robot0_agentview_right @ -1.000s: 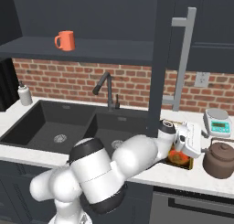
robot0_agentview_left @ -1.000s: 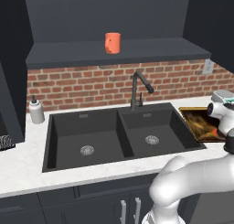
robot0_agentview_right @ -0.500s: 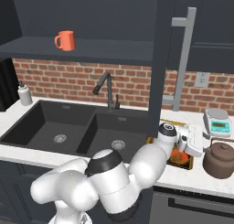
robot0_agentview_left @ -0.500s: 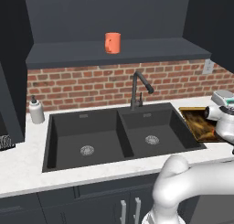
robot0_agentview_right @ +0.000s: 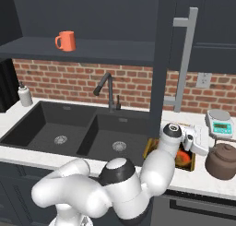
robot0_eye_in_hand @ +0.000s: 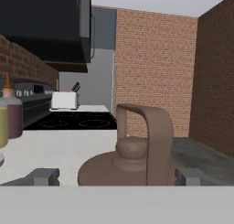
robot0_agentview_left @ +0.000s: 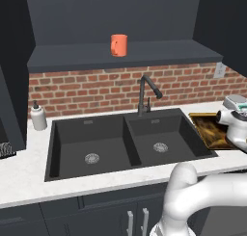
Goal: Pick the kettle from the counter and place it on the tray. Then pick the mug from the cabinet and place it on the tray. Then close the cabinet doors.
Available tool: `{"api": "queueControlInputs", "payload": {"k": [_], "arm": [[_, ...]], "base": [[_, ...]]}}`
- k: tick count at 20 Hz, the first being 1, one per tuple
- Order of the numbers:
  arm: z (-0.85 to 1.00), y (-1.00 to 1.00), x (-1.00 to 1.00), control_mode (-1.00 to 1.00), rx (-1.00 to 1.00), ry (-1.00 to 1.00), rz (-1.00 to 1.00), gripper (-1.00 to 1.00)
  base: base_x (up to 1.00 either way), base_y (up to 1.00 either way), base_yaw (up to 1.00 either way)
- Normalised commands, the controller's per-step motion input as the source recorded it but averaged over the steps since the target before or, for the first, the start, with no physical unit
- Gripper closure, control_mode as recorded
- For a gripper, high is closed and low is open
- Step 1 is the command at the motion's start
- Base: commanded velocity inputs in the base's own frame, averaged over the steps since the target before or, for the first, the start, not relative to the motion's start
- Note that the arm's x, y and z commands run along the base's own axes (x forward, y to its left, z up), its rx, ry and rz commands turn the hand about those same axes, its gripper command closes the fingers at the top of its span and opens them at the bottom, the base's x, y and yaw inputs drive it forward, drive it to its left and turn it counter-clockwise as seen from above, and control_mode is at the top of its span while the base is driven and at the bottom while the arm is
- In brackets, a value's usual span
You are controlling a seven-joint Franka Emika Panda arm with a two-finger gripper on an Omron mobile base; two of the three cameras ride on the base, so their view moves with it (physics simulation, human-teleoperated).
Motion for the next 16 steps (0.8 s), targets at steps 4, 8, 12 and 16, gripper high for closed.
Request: {"api": "queueControlInputs", "payload": {"k": [4, 8, 12, 16], "arm": [[-0.01, -0.26, 0.0, -1.0, -0.01, 0.0, 0.0, -1.0], [-0.08, -0.24, 0.05, -1.0, -0.01, 0.03, 0.0, -1.0], [-0.13, -0.17, 0.0, -1.0, -0.02, 0.03, 0.0, -1.0], [-0.18, -0.01, -0.11, -1.0, -0.05, 0.03, 0.0, -1.0]], "base": [[0.0, 0.0, 0.0], [0.0, 0.0, 0.0], [0.0, 0.0, 0.0], [0.0, 0.0, 0.0]]}}
